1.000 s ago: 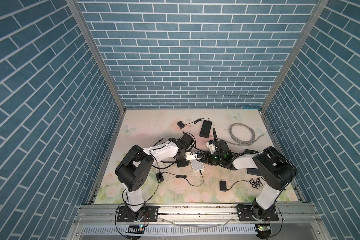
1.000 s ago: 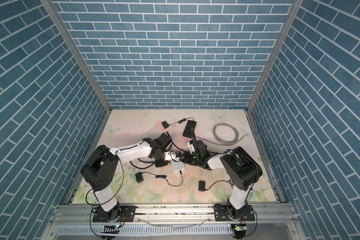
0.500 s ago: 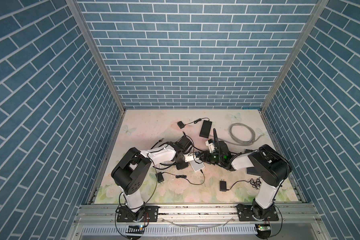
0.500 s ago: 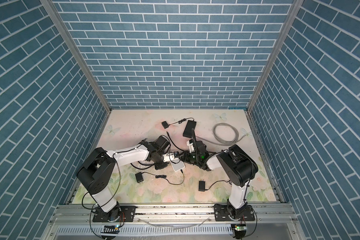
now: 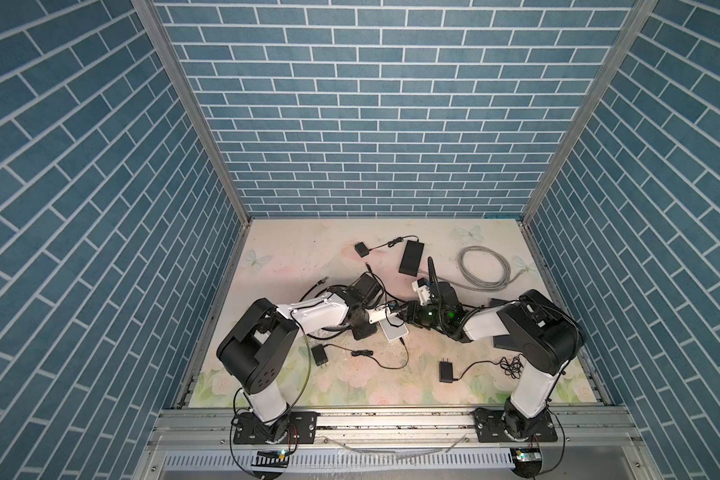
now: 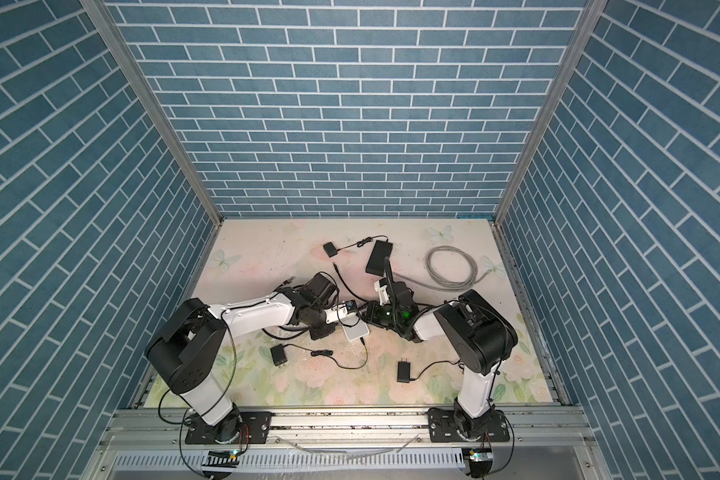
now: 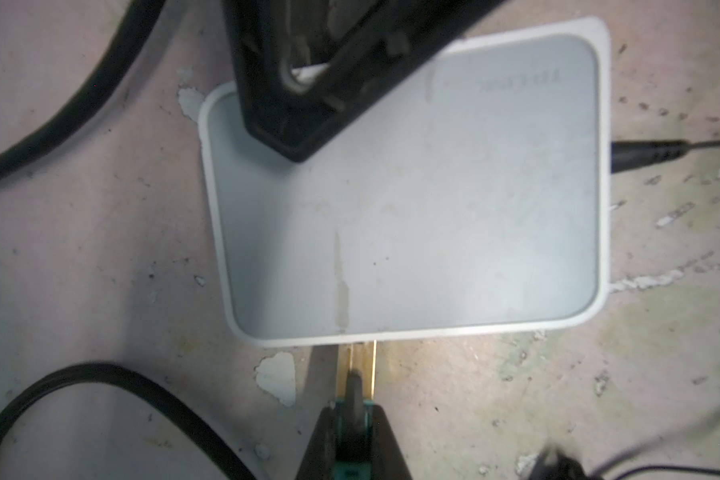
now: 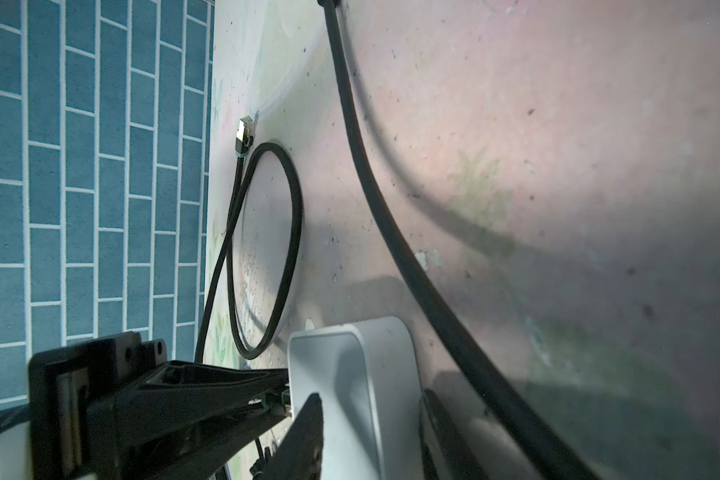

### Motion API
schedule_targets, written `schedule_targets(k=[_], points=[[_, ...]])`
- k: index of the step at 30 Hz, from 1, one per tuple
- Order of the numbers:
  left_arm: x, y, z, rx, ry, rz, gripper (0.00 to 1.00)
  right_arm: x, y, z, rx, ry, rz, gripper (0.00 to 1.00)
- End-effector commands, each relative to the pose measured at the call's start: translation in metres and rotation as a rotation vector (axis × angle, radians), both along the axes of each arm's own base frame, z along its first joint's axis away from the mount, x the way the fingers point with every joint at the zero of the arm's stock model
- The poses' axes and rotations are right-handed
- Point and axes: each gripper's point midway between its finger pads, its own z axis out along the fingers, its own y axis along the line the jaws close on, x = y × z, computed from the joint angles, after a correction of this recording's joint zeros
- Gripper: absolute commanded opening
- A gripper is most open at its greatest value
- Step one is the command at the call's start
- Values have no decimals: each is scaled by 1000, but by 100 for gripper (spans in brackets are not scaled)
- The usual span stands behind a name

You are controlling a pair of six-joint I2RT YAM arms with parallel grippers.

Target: Insert the plug into the switch port

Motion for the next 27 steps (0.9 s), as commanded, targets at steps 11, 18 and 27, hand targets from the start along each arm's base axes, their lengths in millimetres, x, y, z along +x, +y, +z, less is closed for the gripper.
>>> schedule_targets(k=[11, 18, 27], points=[[28, -41, 44, -191, -148, -35, 4, -36, 18, 11, 79, 64, 135, 39], [21, -42, 34, -140, -126, -87, 4, -34, 19, 12, 80, 49, 140, 38], [21, -50, 34, -127, -113, -150, 3, -32, 24, 23, 86, -11, 170, 37]])
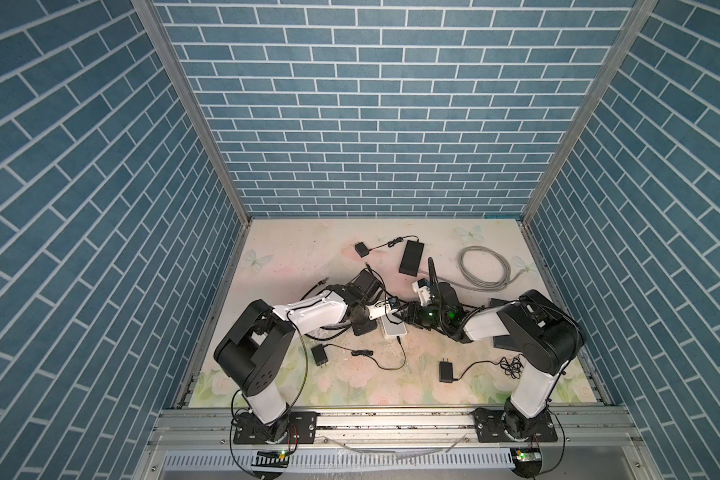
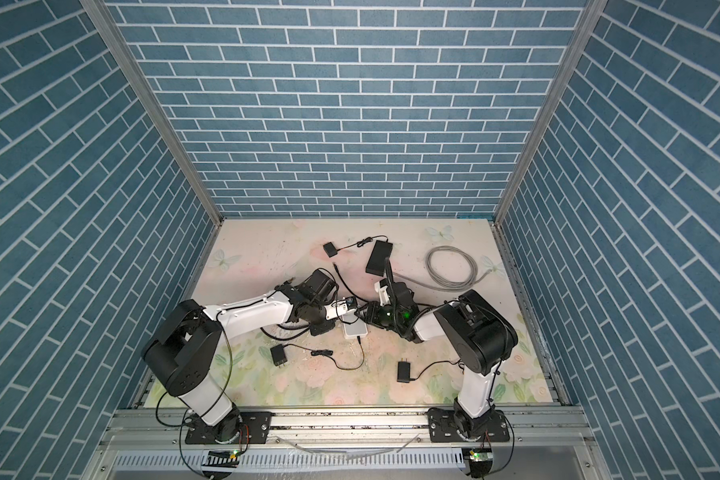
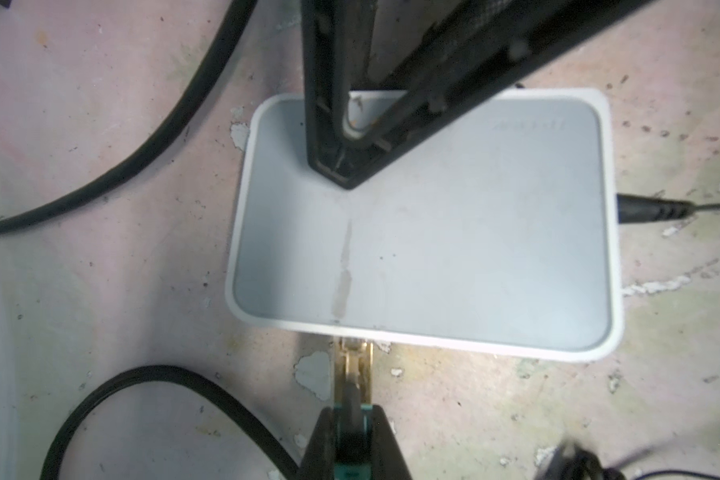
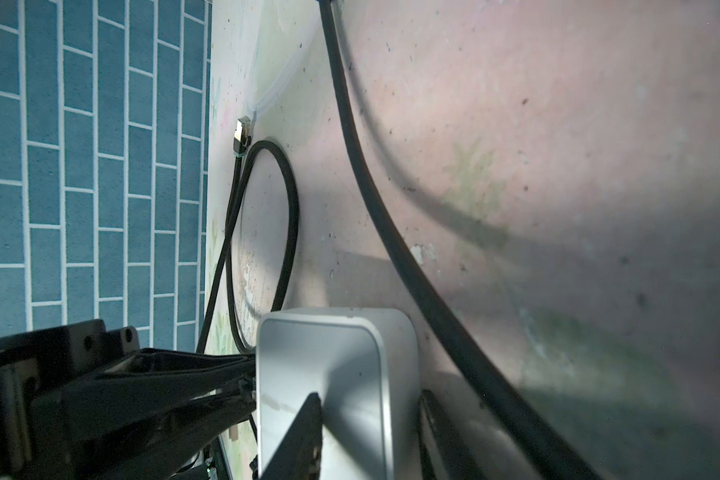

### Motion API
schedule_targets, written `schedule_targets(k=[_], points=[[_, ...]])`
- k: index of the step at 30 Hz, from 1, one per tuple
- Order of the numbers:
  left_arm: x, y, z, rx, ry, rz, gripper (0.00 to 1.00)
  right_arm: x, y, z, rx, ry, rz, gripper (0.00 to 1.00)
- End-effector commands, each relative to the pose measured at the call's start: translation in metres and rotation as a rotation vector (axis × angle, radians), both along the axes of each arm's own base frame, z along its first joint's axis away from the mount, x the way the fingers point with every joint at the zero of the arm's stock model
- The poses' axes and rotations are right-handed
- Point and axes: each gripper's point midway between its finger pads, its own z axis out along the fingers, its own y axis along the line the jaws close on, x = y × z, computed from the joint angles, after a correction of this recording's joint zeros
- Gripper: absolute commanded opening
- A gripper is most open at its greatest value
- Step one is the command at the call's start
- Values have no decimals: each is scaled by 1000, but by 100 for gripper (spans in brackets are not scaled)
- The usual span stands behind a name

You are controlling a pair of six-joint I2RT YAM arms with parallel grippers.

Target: Insert the plug into the switch port

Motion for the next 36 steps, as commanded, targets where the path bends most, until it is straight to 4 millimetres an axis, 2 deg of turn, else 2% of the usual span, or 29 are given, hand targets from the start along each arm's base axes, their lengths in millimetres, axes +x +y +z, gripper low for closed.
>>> schedule_targets(k=[1, 12, 18, 22, 27, 36], points=[[11, -48, 23, -138, -68, -123, 3, -31, 24, 24, 82, -23, 170, 37], [9, -47, 18, -102, -42, -147, 2, -32, 26, 25, 53, -73, 166, 35], [6, -39, 11, -69, -30, -157, 2, -32, 23, 25, 19, -97, 159, 35], [8, -45, 14, -108, -36, -147, 2, -35, 25, 20, 34, -78, 162, 35], [12, -53, 17, -158, -46, -127, 2, -37, 34, 25, 88, -75, 185, 35], [27, -74, 35, -272, -91, -86, 0, -57, 68, 43, 204, -72, 291, 35]])
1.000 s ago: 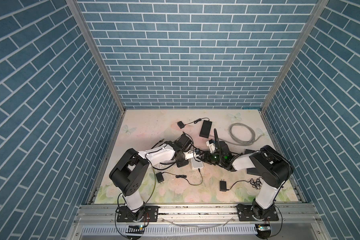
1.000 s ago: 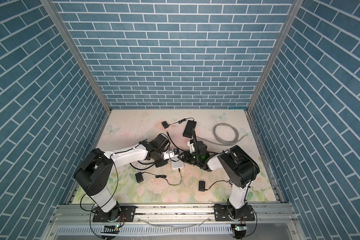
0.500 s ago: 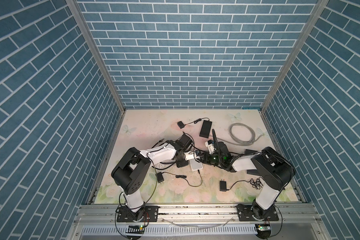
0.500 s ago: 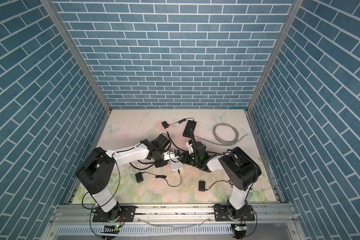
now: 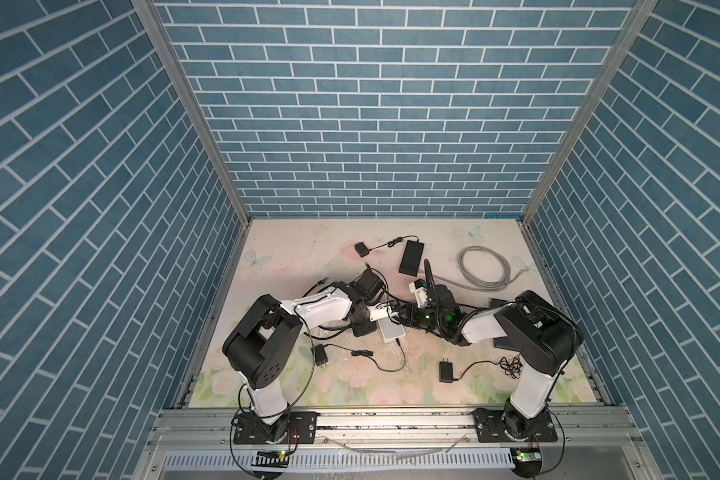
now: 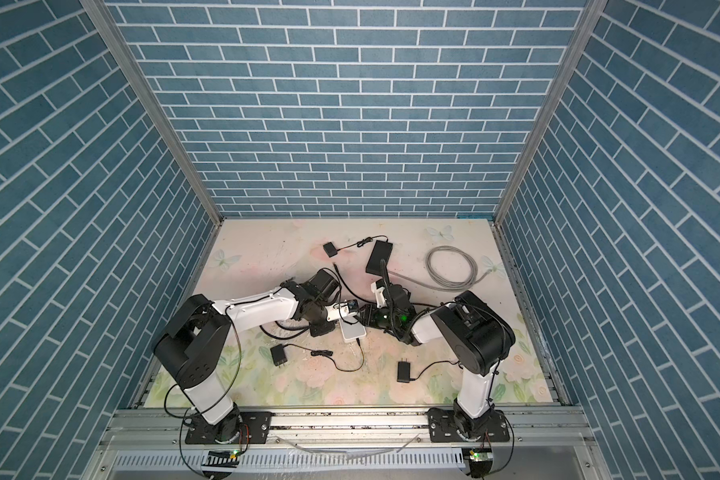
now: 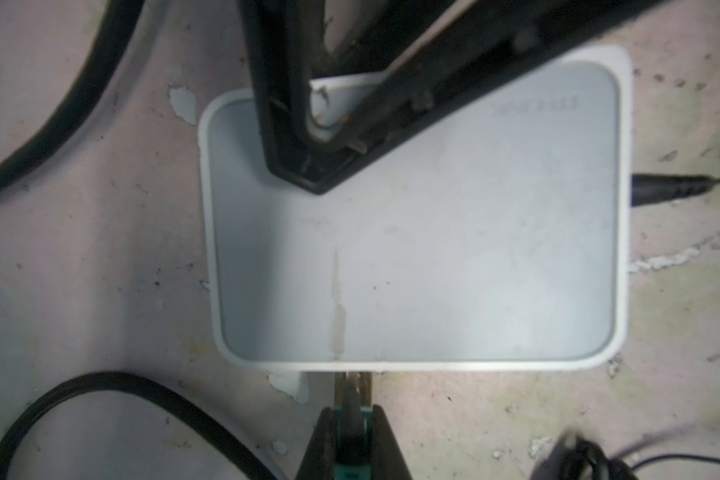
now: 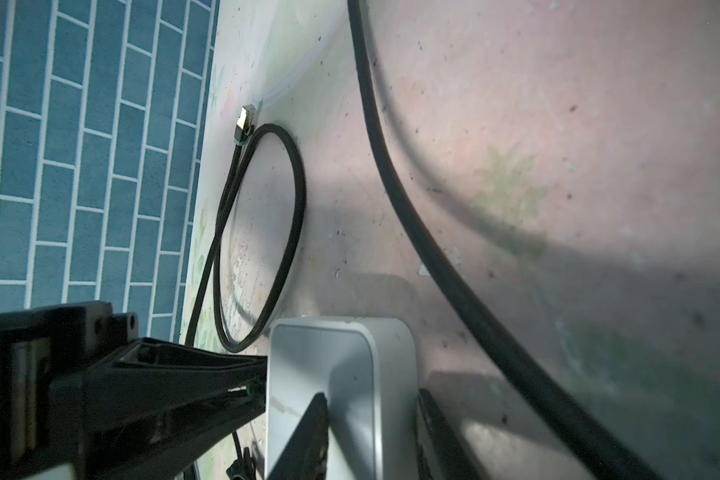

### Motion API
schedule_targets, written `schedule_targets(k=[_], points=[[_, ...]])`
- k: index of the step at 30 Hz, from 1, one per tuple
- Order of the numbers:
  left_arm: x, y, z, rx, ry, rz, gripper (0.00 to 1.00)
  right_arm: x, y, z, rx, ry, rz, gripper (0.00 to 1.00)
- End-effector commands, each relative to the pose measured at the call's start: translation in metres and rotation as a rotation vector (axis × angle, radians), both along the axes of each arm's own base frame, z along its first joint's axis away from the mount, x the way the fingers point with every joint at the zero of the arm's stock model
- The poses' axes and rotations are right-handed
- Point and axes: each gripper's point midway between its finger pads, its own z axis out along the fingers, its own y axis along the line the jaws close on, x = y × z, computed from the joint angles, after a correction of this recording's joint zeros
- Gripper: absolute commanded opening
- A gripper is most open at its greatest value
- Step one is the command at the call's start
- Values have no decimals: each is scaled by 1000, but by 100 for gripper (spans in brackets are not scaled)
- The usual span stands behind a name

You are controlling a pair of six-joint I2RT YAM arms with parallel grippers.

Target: Insert the plug into the switch port

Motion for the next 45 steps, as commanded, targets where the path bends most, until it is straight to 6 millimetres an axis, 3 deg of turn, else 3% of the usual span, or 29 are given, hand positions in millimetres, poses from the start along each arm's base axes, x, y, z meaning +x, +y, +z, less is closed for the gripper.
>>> schedule_targets(k=[1, 13, 19, 25, 29, 35, 39, 41, 44, 45], points=[[34, -78, 46, -322, -150, -69, 0, -56, 59, 44, 212, 23, 283, 35], [61, -94, 68, -453, -217, 32, 0, -78, 82, 68, 310, 43, 386, 34], [70, -92, 64, -420, -226, 49, 5, -81, 85, 63, 294, 51, 377, 34], [61, -49, 30, -228, -202, 43, 23, -49, 44, 33, 151, 38, 151, 37], [49, -34, 35, -211, -174, 38, 41, -30, 12, 27, 26, 14, 39, 40], [29, -11, 49, -192, -74, 11, 51, -9, -28, 31, -66, 10, -55, 44], [24, 12, 49, -173, 9, 25, 53, -3, -41, 37, -125, 1, -60, 45], [33, 19, 53, -175, -3, 54, 53, 0, -46, 38, -145, 2, -61, 45], [78, 37, 66, -209, -193, 232, 56, 3, -54, 40, -194, -6, -65, 48], [98, 49, 75, -229, -284, 337, 65, 4, -60, 41, -229, -24, -64, 69]])
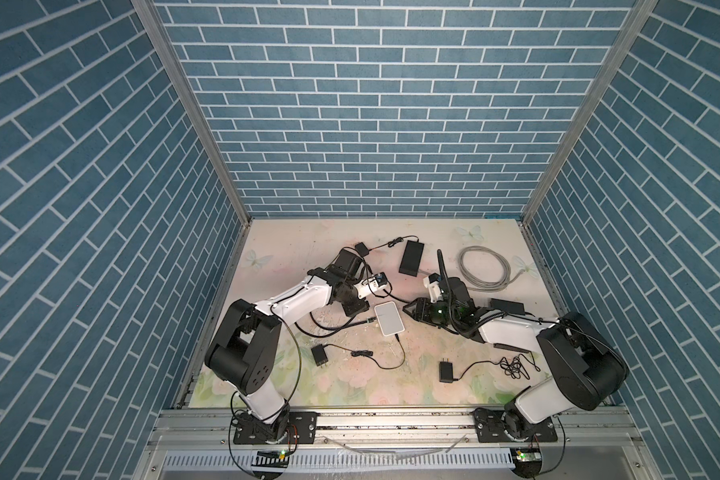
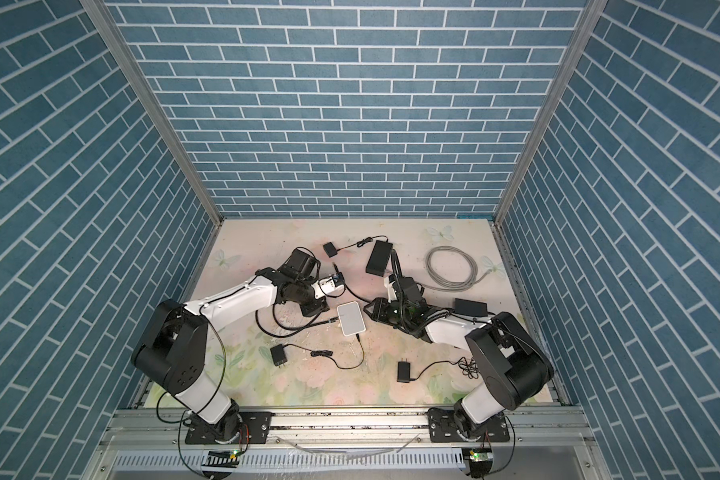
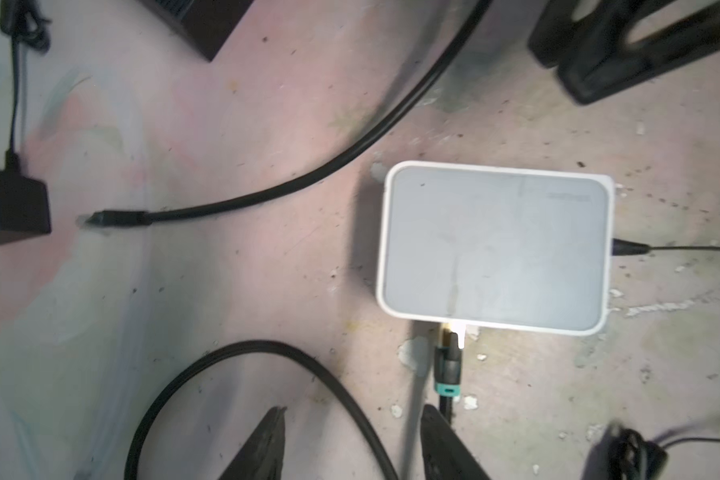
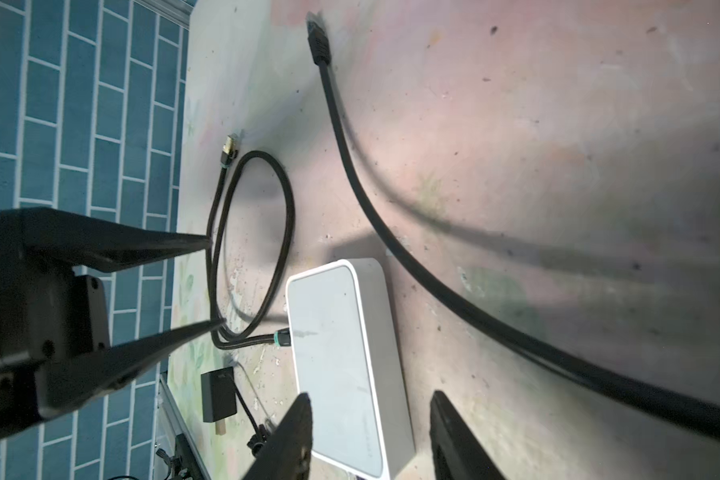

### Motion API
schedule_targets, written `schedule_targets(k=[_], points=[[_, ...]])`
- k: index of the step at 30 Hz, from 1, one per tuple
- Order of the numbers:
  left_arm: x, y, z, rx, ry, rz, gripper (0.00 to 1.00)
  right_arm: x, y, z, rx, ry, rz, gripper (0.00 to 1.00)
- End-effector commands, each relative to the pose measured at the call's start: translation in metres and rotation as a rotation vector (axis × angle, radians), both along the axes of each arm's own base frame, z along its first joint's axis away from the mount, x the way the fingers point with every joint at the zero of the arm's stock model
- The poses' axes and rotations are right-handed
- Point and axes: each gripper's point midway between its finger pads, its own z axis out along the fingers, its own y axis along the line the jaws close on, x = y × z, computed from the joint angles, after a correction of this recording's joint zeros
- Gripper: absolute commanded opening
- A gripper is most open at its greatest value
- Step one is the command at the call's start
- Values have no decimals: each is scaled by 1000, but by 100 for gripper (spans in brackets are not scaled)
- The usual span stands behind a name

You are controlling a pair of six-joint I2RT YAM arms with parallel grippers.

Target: Insert the plug into the switch port

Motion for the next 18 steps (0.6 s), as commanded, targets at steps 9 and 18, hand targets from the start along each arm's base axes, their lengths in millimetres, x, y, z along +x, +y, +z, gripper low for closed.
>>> schedule_targets(k=[9, 18], points=[[50, 160, 106, -196, -603, 915, 100, 16, -126, 62, -603, -398, -88, 99], [30, 217, 36, -226, -538, 1094, 100, 40, -241, 73, -828, -625, -371, 99]])
